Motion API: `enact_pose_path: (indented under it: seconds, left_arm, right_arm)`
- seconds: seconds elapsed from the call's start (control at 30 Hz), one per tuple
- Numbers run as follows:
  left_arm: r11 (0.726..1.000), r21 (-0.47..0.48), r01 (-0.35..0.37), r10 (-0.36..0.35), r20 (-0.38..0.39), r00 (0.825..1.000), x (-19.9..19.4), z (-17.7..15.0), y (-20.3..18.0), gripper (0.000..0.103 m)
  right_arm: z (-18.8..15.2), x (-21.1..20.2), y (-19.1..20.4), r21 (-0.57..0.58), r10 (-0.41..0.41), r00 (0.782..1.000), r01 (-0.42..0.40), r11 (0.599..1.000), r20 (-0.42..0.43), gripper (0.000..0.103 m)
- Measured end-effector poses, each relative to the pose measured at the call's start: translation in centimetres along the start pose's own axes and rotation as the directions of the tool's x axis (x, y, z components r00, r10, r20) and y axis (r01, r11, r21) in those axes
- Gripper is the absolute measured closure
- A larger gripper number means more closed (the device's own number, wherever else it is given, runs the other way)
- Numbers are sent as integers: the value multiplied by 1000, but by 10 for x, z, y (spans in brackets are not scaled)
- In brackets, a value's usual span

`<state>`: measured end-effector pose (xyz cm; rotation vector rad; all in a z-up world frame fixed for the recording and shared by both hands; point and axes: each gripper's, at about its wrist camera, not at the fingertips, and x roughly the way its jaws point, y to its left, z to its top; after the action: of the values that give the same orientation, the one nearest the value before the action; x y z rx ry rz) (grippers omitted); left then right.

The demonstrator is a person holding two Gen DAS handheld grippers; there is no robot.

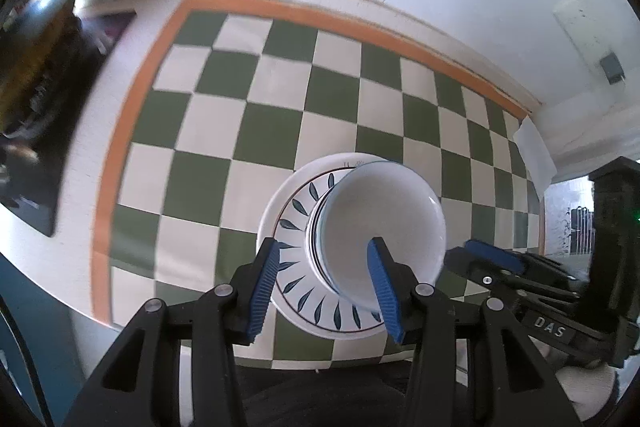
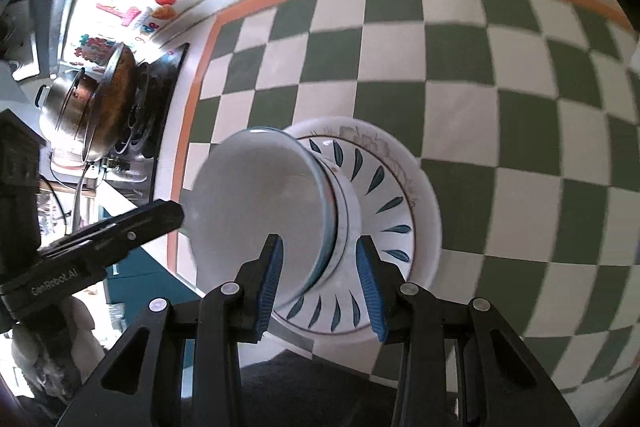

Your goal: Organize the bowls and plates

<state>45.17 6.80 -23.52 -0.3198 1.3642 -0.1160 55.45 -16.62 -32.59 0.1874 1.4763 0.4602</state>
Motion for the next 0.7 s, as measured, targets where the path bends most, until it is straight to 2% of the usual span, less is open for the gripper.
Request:
enact_pose_path:
  seconds: [0.17, 0.2, 0.27, 0.3, 0.37, 0.43, 0.53, 0.7]
  left_arm:
    - [999, 39, -32, 28, 83, 996, -28, -14, -1, 58]
    - [998, 54, -37, 31, 103, 994, -34, -18, 0, 54]
    - [996, 78, -38, 26, 141, 990, -45, -22, -1, 29]
    - [995, 95, -43, 27, 165, 986, -52, -25, -1, 26]
    - [990, 126, -65, 36, 219, 975, -67, -32, -1, 14]
    - [986, 146, -81, 41, 256, 966, -79, -38, -2, 8]
    - [981, 159, -111, 58, 303, 951, -97, -47, -3, 5]
    - [975, 181, -130, 58, 356, 933, -124, -69, -8, 2]
  right_arm:
    - [-26, -43, 24, -33, -87, 991, 91, 995, 105, 62]
    - [-31, -50, 28, -33, -101, 987, 106, 994, 124, 60]
    - [-44, -66, 37, -21, -133, 975, 139, 990, 178, 55]
    - [-50, -73, 40, -13, -139, 970, 145, 989, 200, 51]
    - [-65, -88, 49, 16, -164, 954, 165, 986, 251, 39]
    - [-79, -100, 60, 38, -192, 935, 189, 981, 298, 22]
    - [-95, -119, 74, 68, -240, 900, 231, 971, 364, 14]
    - [-123, -150, 96, 95, -301, 841, 290, 952, 449, 9]
